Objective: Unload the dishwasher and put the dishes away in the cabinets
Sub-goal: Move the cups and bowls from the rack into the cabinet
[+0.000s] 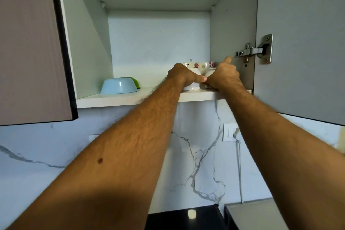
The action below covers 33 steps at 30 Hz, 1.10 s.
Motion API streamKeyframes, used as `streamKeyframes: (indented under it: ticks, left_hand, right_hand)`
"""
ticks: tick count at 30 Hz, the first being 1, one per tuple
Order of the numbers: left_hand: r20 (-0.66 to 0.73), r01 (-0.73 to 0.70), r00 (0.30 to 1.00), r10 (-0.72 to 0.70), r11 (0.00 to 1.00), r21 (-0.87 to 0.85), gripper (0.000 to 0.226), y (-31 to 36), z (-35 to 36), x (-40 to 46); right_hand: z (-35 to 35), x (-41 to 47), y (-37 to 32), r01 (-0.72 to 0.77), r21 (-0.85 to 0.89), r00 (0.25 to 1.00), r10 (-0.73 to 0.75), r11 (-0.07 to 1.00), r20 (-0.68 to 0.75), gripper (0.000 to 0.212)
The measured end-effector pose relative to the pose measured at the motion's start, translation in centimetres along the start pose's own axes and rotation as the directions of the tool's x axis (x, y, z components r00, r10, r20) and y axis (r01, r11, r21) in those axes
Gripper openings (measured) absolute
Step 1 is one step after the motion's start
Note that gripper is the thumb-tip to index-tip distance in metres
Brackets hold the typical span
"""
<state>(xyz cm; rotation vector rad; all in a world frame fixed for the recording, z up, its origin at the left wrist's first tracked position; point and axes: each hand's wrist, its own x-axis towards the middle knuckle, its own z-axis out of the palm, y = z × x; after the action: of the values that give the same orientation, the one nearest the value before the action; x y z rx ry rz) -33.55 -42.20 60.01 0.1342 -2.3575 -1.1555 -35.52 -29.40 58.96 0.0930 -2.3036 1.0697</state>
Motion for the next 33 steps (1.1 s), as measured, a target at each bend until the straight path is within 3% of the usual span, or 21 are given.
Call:
streamKeyframes:
  ticks: [4,8,13,15,18,20,23,27,33]
  left_hand:
    - [0.034,-0.005,0.999,0.007,0.999,-0.047,0.097,-0.2,0.5,0.5]
    - [0.03,-0.022,0.999,0.026,0.993,-0.112,0.083,-0.2,0.9,1.0]
    - [0.023,-0.026,0.999,0.029,0.992,-0.121,0.094,-0.1,0.9,0.4]
    - [0.046,-0.04,0.998,0.045,0.993,-0.11,0.084,0.1,0.8,0.1]
    - [0.066,0.003,0.998,0.007,0.99,-0.142,0.042,0.3,0.5,-0.2]
    - [0.052,0.022,0.999,-0.015,0.99,-0.141,0.031,0.6,0.2,-0.7]
    - [0.074,0.009,0.997,-0.001,0.994,-0.112,0.057,0.7,0.3,-1.1]
    - [0.054,-0.019,0.998,0.022,0.998,-0.054,0.062,0.6,0.3,-0.8]
    - [-0.02,-0.077,0.997,0.08,0.99,0.118,0.093,0.0,0.7,-0.8]
  right_hand:
    - [0.2,0.3,0.2,0.018,-0.098,0.999,-0.021,0.995,-0.024,0.064]
    - [0.3,0.6,0.5,0.071,-0.186,0.995,-0.083,0.98,-0.054,0.046]
    - [0.3,0.1,0.3,0.104,-0.295,0.99,-0.128,0.95,-0.063,0.046]
    - [0.1,0.1,0.3,0.086,-0.283,0.992,-0.109,0.955,-0.066,0.046]
    - [0.0,0.0,0.4,0.079,-0.25,0.992,-0.1,0.965,-0.073,0.042]
    - [0.0,-0.2,0.2,0.079,-0.242,0.994,-0.096,0.967,-0.059,0.041]
    - [-0.2,-0.5,0.0,0.068,-0.23,0.996,-0.08,0.971,-0.042,0.046]
    - [-0.2,-0.4,0.0,0.059,-0.223,0.996,-0.071,0.973,-0.047,0.046]
    - [0.0,-0.3,0.1,0.053,-0.225,0.996,-0.068,0.973,-0.058,0.051]
